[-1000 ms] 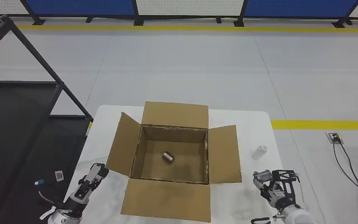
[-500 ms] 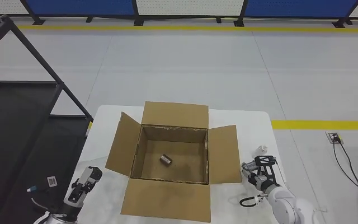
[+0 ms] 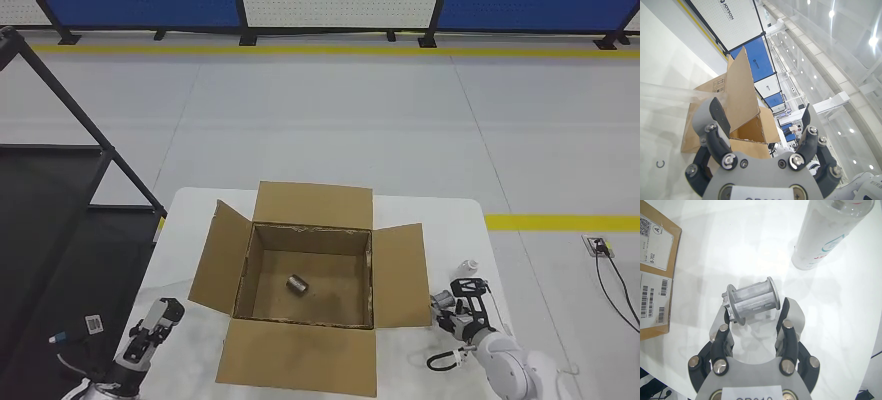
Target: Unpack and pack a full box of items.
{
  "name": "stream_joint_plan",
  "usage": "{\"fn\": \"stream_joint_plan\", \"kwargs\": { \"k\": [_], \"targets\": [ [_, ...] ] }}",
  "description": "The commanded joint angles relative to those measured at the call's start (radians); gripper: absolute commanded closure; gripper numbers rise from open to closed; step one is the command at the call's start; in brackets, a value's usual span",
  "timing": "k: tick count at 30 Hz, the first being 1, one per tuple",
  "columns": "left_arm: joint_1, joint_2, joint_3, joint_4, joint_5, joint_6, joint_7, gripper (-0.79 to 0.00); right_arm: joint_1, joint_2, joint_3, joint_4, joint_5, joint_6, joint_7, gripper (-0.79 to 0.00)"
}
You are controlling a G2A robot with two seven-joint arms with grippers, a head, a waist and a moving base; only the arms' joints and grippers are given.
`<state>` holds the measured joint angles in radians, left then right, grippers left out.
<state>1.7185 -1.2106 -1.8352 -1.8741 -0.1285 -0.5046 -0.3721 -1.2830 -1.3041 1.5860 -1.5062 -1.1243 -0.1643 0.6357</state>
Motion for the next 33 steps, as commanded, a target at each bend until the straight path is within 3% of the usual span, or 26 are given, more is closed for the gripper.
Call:
{"fn": "stream_joint_plan", "kwargs": {
  "k": [1,7,21,29,33],
  "targets": [
    [0.002,0.000,-0.002,-0.001,-0.001,-0.002,0.000,-0.785,-0.002,0.002,-0.002,-0.001,0.002,0.001,0.000,-0.711],
    [0.004,0.001,-0.005,-0.002,-0.005,-0.004,-0.003,-0.785,-0.009,0.006,-0.003,-0.010,0.010,0.004,-0.002,-0.763],
    [0.009,0.002,-0.009,-0.006,-0.012,-0.009,-0.006,-0.785,-0.075,0.020,0.035,-0.122,0.042,-0.011,-0.051,-0.785],
    [0.013,0.003,-0.010,-0.004,-0.019,-0.012,-0.010,-0.785,-0.215,0.031,0.138,-0.436,0.043,0.019,-0.096,-0.785],
    [0.014,0.003,-0.012,-0.001,-0.032,-0.014,-0.012,-0.785,-0.270,0.035,0.142,-0.607,0.029,-0.031,-0.133,-0.785]
  ]
}}
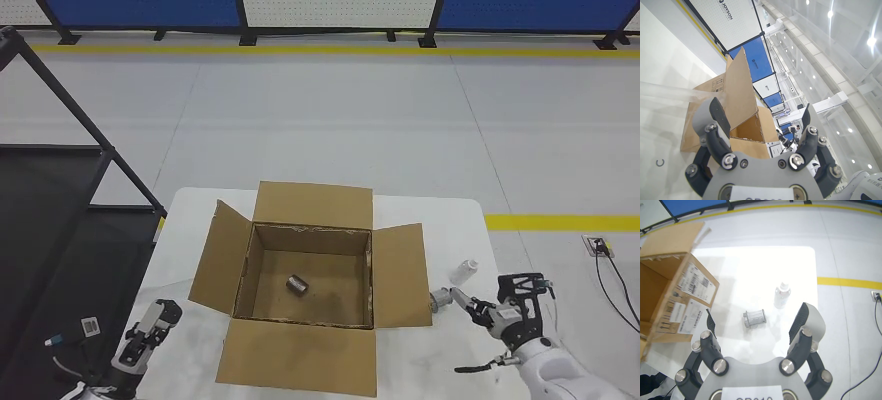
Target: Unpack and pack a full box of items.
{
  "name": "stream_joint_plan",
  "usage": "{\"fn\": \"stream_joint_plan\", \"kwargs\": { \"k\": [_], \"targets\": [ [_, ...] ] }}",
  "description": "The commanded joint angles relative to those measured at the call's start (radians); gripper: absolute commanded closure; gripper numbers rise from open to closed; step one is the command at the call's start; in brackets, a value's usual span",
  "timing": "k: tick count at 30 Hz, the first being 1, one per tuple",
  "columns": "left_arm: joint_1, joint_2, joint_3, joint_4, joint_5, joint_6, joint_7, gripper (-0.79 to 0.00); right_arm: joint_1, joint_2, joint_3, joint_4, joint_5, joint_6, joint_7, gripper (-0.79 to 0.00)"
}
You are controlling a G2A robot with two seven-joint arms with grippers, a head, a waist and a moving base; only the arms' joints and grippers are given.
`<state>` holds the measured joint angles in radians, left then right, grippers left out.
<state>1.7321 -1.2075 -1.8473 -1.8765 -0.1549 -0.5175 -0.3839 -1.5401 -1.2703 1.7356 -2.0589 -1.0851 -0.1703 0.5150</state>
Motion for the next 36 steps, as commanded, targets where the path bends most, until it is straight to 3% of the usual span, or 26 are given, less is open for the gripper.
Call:
{"fn": "stream_joint_plan", "kwargs": {
  "k": [1,7,12,16,23,29,36],
  "targets": [
    [0.000,0.000,-0.001,0.001,-0.011,-0.003,-0.001,-0.785,-0.019,0.002,-0.019,-0.088,-0.034,-0.033,-0.010,-0.785],
    [0.007,0.000,-0.012,0.010,-0.042,-0.019,-0.002,-0.785,0.039,0.004,-0.192,-0.220,-0.166,-0.070,0.040,-0.785],
    [0.015,0.001,-0.040,0.024,-0.083,-0.035,0.001,-0.785,0.236,-0.005,-0.402,-0.149,-0.183,-0.114,0.180,-0.785],
    [0.023,0.002,-0.068,0.040,-0.118,-0.048,0.000,-0.785,0.463,-0.028,-0.565,0.023,-0.161,-0.080,0.301,-0.785],
    [0.035,0.004,-0.118,0.066,-0.183,-0.058,-0.019,-0.785,0.803,-0.094,-0.803,0.416,-0.003,-0.061,0.390,-0.785],
    [0.041,0.005,-0.137,0.076,-0.214,-0.061,-0.038,-0.785,0.992,-0.170,-0.989,0.705,0.099,-0.059,0.378,-0.785],
    [0.052,0.003,-0.148,0.089,-0.230,-0.072,-0.047,-0.785,1.141,-0.289,-1.190,1.020,0.158,-0.047,0.350,-0.785]
  ]
}}
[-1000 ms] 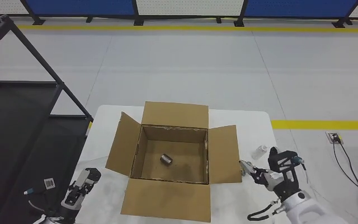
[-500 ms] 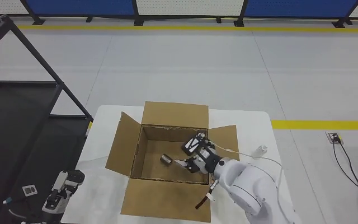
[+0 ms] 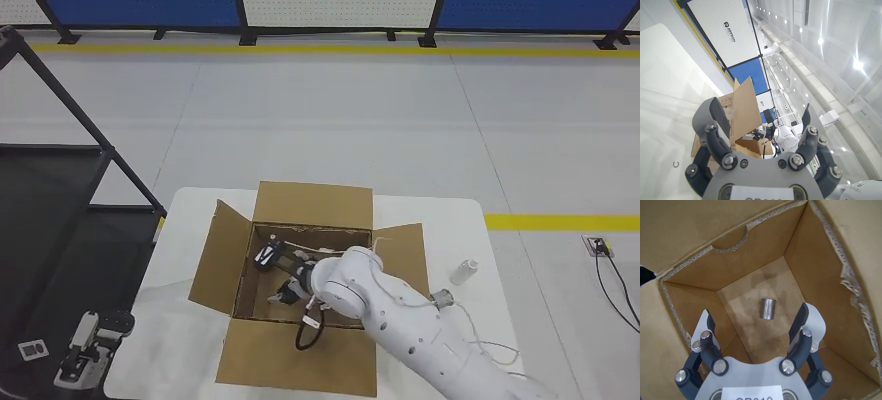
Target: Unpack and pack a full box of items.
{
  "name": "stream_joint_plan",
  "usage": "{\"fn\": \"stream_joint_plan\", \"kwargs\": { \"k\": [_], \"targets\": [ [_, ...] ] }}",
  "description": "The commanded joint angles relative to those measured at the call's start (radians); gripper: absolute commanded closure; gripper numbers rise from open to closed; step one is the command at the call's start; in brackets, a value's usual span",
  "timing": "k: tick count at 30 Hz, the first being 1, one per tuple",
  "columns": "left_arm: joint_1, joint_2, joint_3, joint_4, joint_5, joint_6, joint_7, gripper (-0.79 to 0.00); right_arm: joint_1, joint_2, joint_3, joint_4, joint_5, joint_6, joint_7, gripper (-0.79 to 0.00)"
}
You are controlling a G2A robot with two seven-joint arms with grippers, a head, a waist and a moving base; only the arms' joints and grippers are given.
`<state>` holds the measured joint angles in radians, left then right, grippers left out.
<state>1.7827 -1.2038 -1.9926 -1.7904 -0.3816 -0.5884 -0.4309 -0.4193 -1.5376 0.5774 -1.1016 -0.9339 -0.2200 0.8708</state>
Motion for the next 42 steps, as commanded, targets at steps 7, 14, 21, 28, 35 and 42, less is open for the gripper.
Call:
{"fn": "stream_joint_plan", "kwargs": {
  "k": [7,14,21,28,35,42],
  "targets": [
    [0.007,-0.001,-0.016,0.015,-0.022,-0.005,-0.009,-0.785,0.100,-0.141,-0.156,0.311,-0.016,0.067,-0.034,-0.785],
    [0.007,-0.002,-0.021,0.015,-0.026,0.000,-0.017,-0.785,0.133,-0.226,-0.193,0.494,-0.017,0.073,-0.086,-0.730],
    [0.004,-0.003,-0.026,0.018,-0.026,0.002,-0.022,-0.785,0.150,-0.282,-0.190,0.640,0.010,0.038,-0.134,-0.360],
    [0.000,-0.003,-0.027,0.021,-0.026,0.005,-0.028,-0.785,0.169,-0.319,-0.180,0.737,0.020,0.021,-0.153,-0.108],
    [-0.008,-0.004,-0.024,0.019,-0.016,0.014,-0.029,-0.785,0.203,-0.326,-0.143,0.780,0.052,-0.027,-0.229,0.000],
    [-0.026,-0.004,-0.005,0.008,0.005,0.029,-0.034,-0.785,0.223,-0.291,-0.087,0.765,0.081,-0.106,-0.324,0.000]
  ]
}}
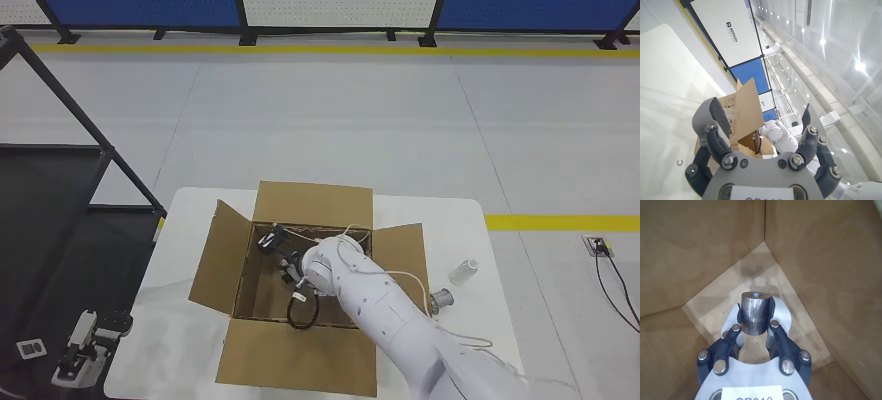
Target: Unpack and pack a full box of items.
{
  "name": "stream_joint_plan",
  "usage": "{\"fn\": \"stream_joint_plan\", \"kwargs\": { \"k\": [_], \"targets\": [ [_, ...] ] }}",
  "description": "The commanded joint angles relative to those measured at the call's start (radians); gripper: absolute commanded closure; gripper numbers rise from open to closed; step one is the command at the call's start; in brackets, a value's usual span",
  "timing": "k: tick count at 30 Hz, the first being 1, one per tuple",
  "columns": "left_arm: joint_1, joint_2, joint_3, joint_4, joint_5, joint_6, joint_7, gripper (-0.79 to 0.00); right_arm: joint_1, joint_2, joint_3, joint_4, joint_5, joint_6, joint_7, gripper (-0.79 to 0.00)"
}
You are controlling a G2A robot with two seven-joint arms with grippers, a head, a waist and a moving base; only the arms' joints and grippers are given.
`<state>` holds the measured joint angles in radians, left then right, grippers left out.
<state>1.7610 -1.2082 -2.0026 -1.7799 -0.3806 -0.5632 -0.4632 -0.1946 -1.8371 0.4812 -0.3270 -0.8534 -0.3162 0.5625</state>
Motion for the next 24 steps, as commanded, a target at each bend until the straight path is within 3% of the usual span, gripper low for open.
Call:
{"fn": "stream_joint_plan", "kwargs": {
  "k": [1,6,11,15,18,21,24],
  "targets": [
    [-0.008,0.000,0.009,-0.005,0.008,0.006,-0.004,-0.785,-0.004,0.017,0.016,-0.021,0.000,-0.016,-0.028,0.000],
    [-0.030,0.001,0.033,-0.011,0.027,0.024,-0.015,-0.785,-0.044,0.078,0.061,-0.144,-0.030,-0.010,-0.076,0.000],
    [-0.053,0.002,0.061,-0.024,0.059,0.037,-0.025,-0.785,-0.169,0.180,0.147,-0.437,-0.115,0.053,-0.071,0.000],
    [-0.064,0.002,0.080,-0.036,0.082,0.046,-0.022,-0.785,-0.445,0.315,0.342,-0.945,-0.269,0.094,0.052,0.000],
    [-0.069,0.001,0.090,-0.039,0.094,0.051,-0.017,-0.785,-0.686,0.387,0.501,-1.301,-0.368,0.060,0.144,0.000],
    [-0.071,0.001,0.097,-0.040,0.101,0.052,-0.012,-0.785,-0.861,0.423,0.615,-1.517,-0.406,0.006,0.135,0.000],
    [-0.073,0.001,0.101,-0.039,0.104,0.051,-0.008,-0.785,-0.965,0.439,0.682,-1.616,-0.421,-0.002,0.084,0.000]
  ]
}}
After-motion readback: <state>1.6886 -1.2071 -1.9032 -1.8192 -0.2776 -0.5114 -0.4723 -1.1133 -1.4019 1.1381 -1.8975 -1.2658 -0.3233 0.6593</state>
